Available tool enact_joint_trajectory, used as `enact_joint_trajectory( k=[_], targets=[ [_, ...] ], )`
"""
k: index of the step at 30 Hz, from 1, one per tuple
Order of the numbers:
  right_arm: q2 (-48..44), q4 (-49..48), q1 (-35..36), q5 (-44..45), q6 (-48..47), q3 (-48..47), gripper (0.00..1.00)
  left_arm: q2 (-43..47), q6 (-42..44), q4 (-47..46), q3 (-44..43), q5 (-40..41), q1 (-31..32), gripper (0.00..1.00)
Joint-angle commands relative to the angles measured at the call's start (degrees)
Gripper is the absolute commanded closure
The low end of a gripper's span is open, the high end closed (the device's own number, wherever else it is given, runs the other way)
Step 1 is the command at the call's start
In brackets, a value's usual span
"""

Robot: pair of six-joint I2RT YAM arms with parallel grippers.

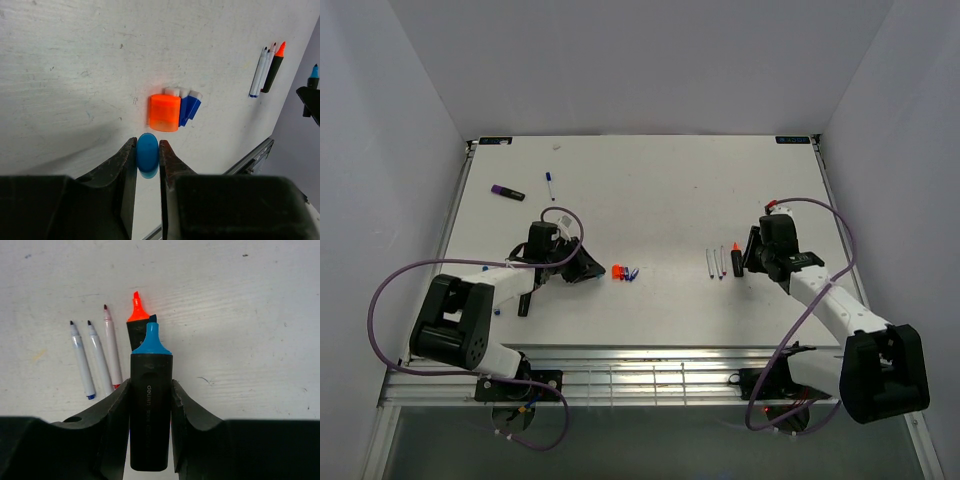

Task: Open the pen caps

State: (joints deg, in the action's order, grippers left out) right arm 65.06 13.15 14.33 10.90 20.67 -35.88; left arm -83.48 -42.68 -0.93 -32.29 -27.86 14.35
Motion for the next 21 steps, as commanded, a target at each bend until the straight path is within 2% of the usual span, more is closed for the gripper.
enact_joint_trajectory(
  k=[1,3,7,16,21],
  targets=[
    [2.35,1.09,-1.84,4.31,-1.76,-0.95,0.92,-0.01,0.14,-3.55,0.30,-1.59,-0.20,0.95],
    [4.10,0.74,-3.95,4.40,-2.47,-1.38,0.92,-0.80,0.14,-4.43,0.48,-2.11,-0.20,0.94],
    [7.88,0.04,-5.71,4.92,-3.53,-2.79,0.92,-2.73,-0.30,-6.54,0.83,-3.34,-0.11,0.79],
    [14.83,-3.48,-5.98,2.91,-3.70,-4.20,0.92,-6.87,-0.83,-7.24,0.30,-3.70,-0.02,0.65],
    [16.50,-6.02,-5.98,2.20,-4.23,-3.32,0.92,-6.78,-1.00,-7.33,0.65,-3.61,-0.11,0.46]
  ],
)
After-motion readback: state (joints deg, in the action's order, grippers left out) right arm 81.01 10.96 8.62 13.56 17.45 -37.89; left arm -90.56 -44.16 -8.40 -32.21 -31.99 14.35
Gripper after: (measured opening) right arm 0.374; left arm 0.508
